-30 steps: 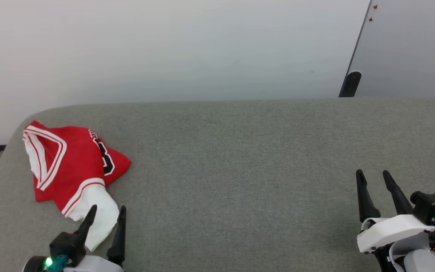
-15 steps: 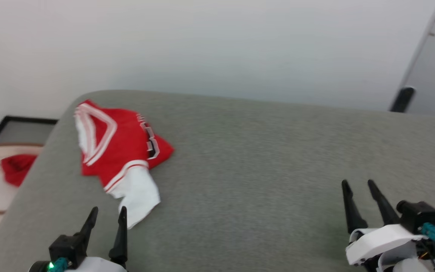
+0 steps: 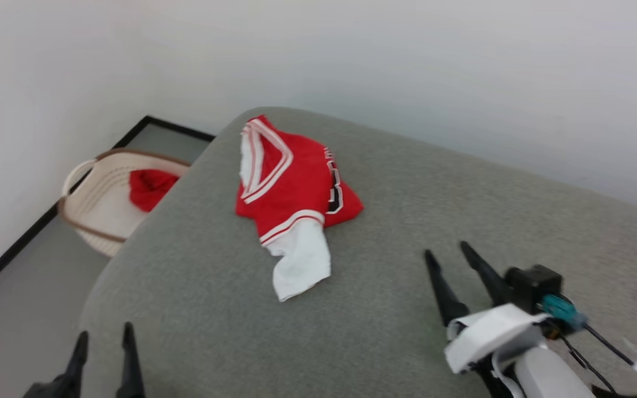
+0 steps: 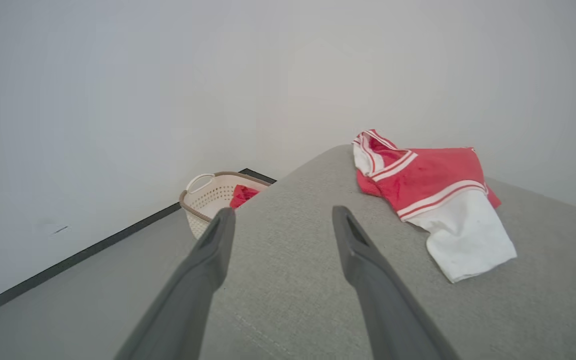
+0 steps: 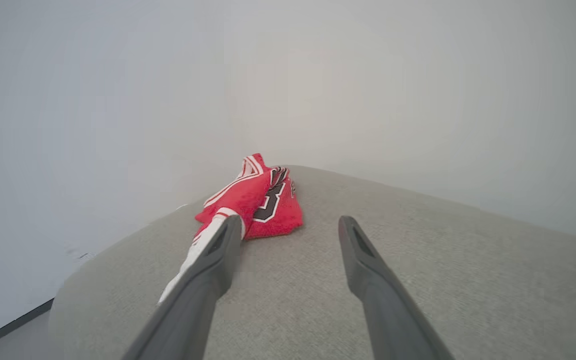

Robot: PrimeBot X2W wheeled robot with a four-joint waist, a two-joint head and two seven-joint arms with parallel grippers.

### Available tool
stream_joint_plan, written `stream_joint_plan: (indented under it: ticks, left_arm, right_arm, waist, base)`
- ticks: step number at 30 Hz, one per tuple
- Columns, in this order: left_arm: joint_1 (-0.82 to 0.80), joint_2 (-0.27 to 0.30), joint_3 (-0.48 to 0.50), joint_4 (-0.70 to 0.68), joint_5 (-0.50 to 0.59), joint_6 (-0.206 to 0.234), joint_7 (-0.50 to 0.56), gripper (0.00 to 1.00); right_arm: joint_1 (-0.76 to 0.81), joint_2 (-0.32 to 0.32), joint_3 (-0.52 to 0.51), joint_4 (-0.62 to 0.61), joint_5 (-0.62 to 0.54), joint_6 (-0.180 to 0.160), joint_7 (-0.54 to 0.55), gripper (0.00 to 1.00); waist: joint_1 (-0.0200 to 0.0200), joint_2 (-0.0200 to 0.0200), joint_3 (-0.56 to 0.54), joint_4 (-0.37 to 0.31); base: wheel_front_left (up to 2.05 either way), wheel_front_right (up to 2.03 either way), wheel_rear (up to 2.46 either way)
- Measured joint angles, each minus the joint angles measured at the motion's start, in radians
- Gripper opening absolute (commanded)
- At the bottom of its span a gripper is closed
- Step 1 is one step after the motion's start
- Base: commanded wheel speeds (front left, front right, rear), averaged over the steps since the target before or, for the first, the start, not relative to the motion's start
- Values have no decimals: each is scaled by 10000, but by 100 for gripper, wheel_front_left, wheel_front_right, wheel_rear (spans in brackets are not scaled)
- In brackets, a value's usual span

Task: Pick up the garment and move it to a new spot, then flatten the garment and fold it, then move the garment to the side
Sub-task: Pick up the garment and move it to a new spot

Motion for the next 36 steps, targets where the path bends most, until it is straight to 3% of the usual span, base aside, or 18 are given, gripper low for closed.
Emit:
stream_joint_plan:
  ticks: [8, 14, 20, 26, 28, 36]
  left_arm:
    - [557, -477, 393, -876, -159, 94, 0, 100]
    - [694, -585, 311, -1003, -81, 69, 0, 100]
    - [93, -500, -207, -571, -73, -374, 2, 100]
    - [-2481, 341, -1557, 813, -159, -713, 305, 100]
    - [-3475, 568, -1636, 1246, -817, -729, 307, 100]
    - [-7363, 2568, -3277, 3567, -2080, -755, 351, 100]
  right_arm:
    - [-1072, -82, 1377, 520, 639, 0, 0, 100]
    - [-1142, -332, 1569, 499, 995, 0, 0, 100]
    - [-863, -476, 1342, 173, 932, 0, 0, 100]
    - [-271, -683, 788, -420, 255, -2, 2, 100]
    - [-381, -715, 803, -623, -65, -2, 0, 100]
    - [-1474, -782, 1252, -1127, -640, 2, 0, 100]
  waist:
    - [0, 0, 567, 524]
    - [0, 0, 604, 578]
    - [0, 0, 660, 481]
    - [0, 0, 898, 289]
    - [0, 0, 988, 136]
    - [0, 0, 1733, -792]
  base:
    - [-12, -12, -12]
    - [-9, -9, -9]
    - [0, 0, 0]
    - [0, 0, 0]
    - [0, 0, 0]
    - [0, 0, 0]
